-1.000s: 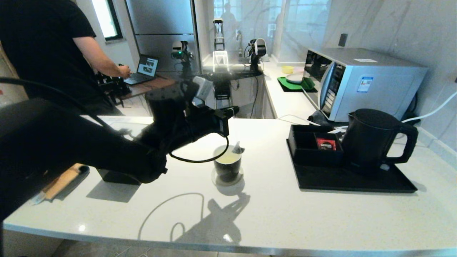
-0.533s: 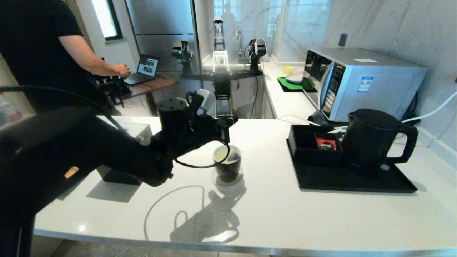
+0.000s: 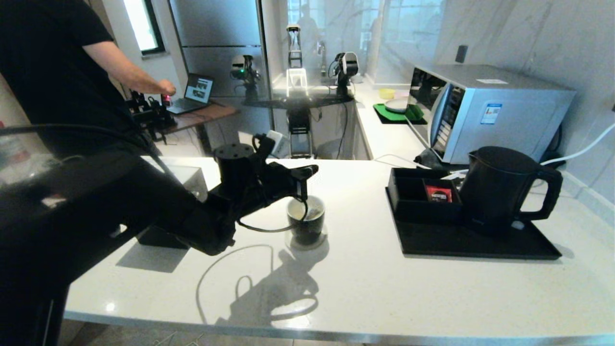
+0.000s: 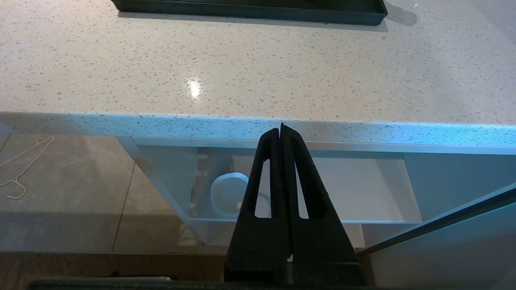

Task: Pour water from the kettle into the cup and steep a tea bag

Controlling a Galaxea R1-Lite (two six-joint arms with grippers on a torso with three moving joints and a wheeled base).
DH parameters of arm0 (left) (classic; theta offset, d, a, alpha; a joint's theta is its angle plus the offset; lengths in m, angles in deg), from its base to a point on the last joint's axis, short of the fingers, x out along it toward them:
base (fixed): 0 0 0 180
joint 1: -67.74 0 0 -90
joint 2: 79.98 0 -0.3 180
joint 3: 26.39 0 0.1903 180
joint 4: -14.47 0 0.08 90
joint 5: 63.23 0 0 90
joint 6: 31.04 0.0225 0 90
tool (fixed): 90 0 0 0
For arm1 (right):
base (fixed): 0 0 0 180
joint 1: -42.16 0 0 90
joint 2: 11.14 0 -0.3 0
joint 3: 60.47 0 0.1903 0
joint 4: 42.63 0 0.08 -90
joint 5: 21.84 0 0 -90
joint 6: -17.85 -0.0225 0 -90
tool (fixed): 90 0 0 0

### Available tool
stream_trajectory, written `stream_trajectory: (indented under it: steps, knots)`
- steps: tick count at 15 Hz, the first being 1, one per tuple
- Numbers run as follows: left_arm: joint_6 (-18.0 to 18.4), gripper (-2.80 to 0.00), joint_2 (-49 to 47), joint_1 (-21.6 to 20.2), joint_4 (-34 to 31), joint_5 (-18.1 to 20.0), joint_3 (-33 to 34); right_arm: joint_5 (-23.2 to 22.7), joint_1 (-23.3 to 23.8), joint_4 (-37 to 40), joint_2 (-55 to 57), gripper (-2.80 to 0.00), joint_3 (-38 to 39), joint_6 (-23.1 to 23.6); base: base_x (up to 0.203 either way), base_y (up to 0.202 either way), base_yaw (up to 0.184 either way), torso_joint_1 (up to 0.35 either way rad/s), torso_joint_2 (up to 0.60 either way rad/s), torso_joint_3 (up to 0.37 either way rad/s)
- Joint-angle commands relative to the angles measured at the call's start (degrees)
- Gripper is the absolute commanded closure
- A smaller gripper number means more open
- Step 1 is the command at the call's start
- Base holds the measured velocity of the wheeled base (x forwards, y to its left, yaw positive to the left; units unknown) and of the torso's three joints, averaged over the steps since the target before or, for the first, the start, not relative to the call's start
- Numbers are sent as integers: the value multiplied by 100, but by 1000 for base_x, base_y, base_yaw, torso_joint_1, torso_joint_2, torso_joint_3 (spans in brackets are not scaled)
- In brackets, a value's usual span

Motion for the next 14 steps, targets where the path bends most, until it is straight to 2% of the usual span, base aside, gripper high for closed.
stream_trajectory:
  steps: [1,14]
  knots:
    - [3,0,-158,-1,46,10,19,-2,2,-1,24,0,0,5,0,0,0,0,0,0]
    - [-5,0,-405,-12,259,-2,-9,-2,2,-1,24,0,0,5,0,0,0,0,0,0]
